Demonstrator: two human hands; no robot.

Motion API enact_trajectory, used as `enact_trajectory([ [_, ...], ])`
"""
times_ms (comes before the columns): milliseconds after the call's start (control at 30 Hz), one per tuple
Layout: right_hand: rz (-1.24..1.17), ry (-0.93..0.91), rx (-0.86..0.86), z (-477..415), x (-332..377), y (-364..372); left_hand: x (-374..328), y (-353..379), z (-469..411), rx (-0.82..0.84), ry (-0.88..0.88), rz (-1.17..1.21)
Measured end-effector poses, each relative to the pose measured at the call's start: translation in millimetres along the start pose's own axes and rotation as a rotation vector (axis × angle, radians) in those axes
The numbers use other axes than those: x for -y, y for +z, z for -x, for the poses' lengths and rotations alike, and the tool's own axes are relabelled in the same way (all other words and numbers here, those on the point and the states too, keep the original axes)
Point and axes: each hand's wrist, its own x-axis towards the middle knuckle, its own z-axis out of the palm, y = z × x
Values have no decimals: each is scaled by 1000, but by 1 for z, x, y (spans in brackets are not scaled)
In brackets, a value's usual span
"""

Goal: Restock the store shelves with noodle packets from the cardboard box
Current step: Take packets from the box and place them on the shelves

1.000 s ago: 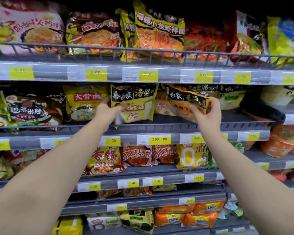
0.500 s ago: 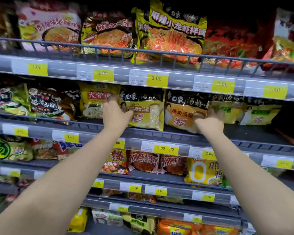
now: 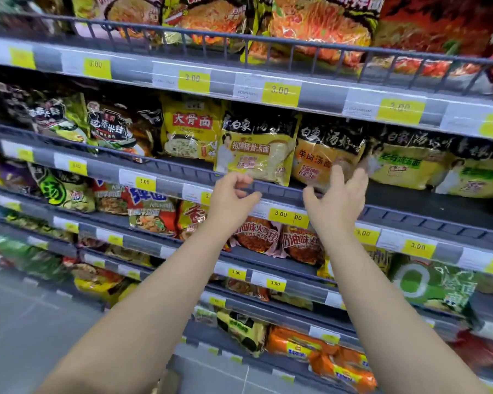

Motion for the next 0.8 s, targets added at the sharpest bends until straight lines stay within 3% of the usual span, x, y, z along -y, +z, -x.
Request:
enact_trajectory([
  [100, -66, 9, -39, 12, -3, 1, 16, -4, 24, -22, -79, -10],
  [200, -275, -144, -159, 31, 7, 0, 32, -14, 51, -63, -161, -9],
  [300, -398, -232, 38, 56, 24, 14, 51, -34, 80, -91, -246, -20],
  [600, -523, -179, 612, 195, 104, 75, 137, -146, 172, -201, -505, 15],
  [800, -515, -97, 844, 333, 152, 127, 227, -236, 258, -86, -699, -1],
])
